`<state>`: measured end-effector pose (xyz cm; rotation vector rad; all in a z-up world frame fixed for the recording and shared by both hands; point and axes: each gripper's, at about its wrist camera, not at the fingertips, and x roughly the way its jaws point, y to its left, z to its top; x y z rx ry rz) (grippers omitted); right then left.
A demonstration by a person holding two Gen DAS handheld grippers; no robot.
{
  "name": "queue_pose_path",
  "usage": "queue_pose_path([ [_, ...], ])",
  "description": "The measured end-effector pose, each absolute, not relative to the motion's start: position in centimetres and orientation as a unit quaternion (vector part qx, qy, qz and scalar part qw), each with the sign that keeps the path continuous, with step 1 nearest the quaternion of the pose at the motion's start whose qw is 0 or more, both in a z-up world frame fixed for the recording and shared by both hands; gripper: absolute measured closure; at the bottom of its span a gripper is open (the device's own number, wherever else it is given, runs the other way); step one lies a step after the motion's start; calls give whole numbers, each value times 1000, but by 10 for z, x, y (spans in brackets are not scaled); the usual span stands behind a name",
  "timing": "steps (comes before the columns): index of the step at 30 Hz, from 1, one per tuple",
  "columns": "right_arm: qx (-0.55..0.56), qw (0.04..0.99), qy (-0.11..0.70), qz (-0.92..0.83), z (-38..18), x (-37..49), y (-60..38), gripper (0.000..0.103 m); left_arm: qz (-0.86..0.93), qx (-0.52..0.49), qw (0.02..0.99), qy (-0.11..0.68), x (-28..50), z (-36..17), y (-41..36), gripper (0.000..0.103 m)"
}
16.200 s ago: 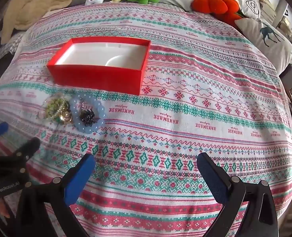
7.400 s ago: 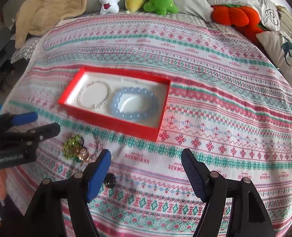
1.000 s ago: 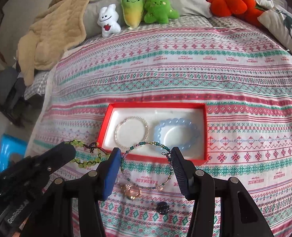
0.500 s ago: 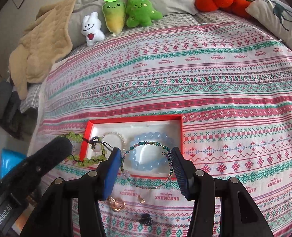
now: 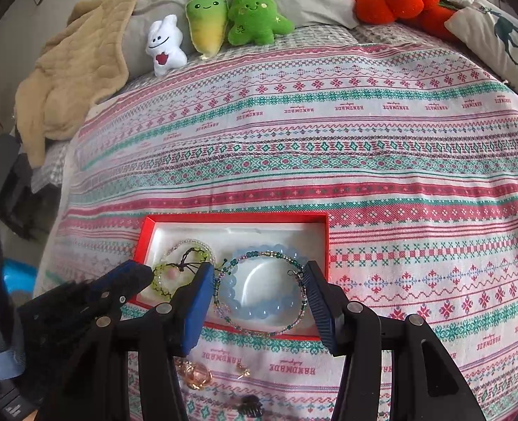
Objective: Organize jewelry
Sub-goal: 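Lower both held bracelets into the red box and open both tools, then move the left tool to the gold ring and close around it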
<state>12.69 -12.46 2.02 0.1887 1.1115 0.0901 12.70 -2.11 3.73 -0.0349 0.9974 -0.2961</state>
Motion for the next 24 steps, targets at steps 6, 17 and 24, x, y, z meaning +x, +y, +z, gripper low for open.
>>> queue_pose_path([
  [6,81,847,523,45,13,135,-118,43,-135,-13,874,467,121,47,-16,64],
  [17,68,848,523,43,23,127,-120,35,-118,4,873,473,111,49,-6,45],
  [24,54,842,534,47,30,109,-121,31,-98,26,867,489,101,46,-2,36],
])
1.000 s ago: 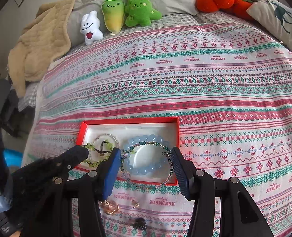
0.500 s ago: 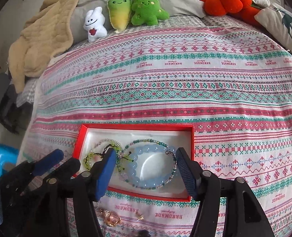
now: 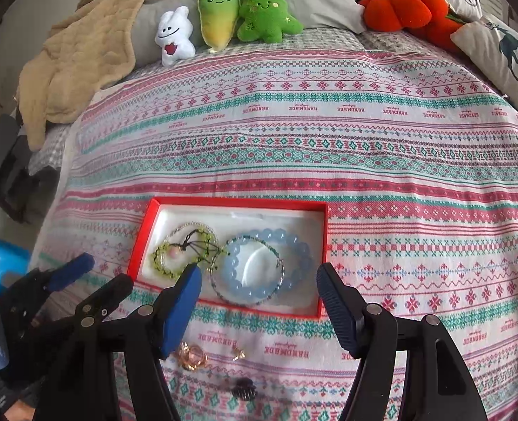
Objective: Organize jewelry
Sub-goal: 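Move the left tool to the gold ring and close around it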
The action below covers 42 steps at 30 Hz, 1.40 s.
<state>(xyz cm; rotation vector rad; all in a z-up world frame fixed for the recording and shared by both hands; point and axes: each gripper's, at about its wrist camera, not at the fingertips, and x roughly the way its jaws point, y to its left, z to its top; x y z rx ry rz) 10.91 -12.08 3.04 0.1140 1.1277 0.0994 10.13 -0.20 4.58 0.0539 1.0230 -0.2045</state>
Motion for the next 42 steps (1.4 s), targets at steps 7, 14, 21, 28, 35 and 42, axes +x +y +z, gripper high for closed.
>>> queue_pose_path([
  [7,32,836,546,47,32,89,-118,25,-89,28,853,514,92,37,7,26],
  [14,2,819,570,57,17,73,-111,24,-97,35,829,550,84,18,11,25],
  [21,-8,799,599,47,-1,64,-119,24,-96,36,815,570,78,5,20,25],
  [28,-25,784,619,43,-16,56,-123,24,-89,47,805,584,75,-7,26,25],
  [35,-36,771,634,51,-26,50,-120,24,-120,15,797,592,71,-10,19,25],
  [42,-29,768,638,49,-30,52,-126,24,-181,-14,778,601,66,-12,-7,52],
])
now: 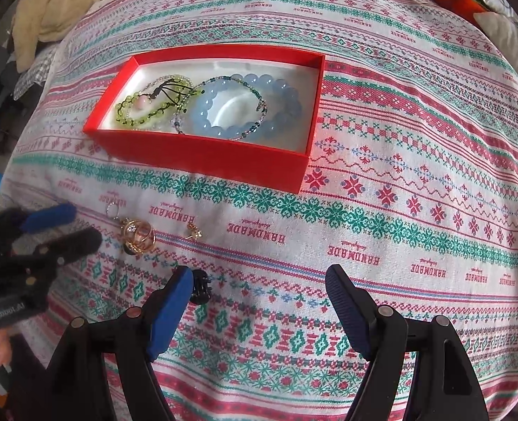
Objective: Organize jewelry
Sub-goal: 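Move the left tool to the gold ring and close around it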
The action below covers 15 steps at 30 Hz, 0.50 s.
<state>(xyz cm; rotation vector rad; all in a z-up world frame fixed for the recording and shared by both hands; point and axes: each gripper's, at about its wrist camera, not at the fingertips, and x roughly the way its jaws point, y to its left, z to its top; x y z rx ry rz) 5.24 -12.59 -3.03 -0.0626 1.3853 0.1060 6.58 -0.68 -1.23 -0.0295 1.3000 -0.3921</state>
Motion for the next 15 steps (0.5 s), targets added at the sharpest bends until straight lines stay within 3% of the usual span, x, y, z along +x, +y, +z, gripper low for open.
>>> queue_pose_path([
  [2,-26,766,640,45,-31,54,-128,24,-195,-18,769,609,67,-15,-15,66],
  [4,-22,764,643,43,-32,57,-132,24,-203,-21,763,613,70,-17,-21,69],
  [15,-11,761,648,35,-37,60,-160,24,-203,-5,761,616,74,-25,-46,73],
])
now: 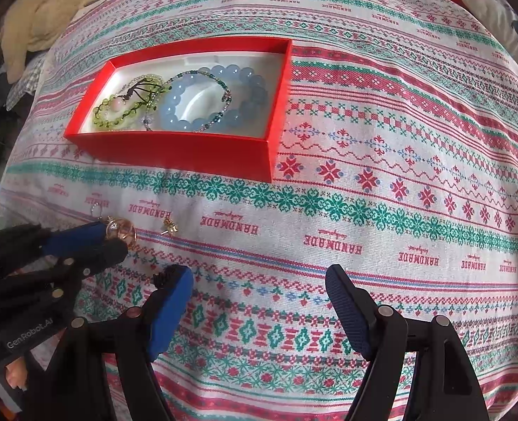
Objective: Organize jewelry
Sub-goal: 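Move the left tool to the gold ring and close around it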
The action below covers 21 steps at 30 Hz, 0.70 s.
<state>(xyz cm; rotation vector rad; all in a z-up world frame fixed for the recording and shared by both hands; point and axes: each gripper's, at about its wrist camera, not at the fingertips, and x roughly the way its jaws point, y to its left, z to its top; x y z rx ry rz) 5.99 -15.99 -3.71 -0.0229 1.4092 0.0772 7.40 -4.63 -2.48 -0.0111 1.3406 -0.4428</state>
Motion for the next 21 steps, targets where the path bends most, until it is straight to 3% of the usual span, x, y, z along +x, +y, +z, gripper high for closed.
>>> queue_pose_path([
  [21,-4,753,656,53,-45,45,-154,24,-185,5,782,595,77,-13,-45,78],
])
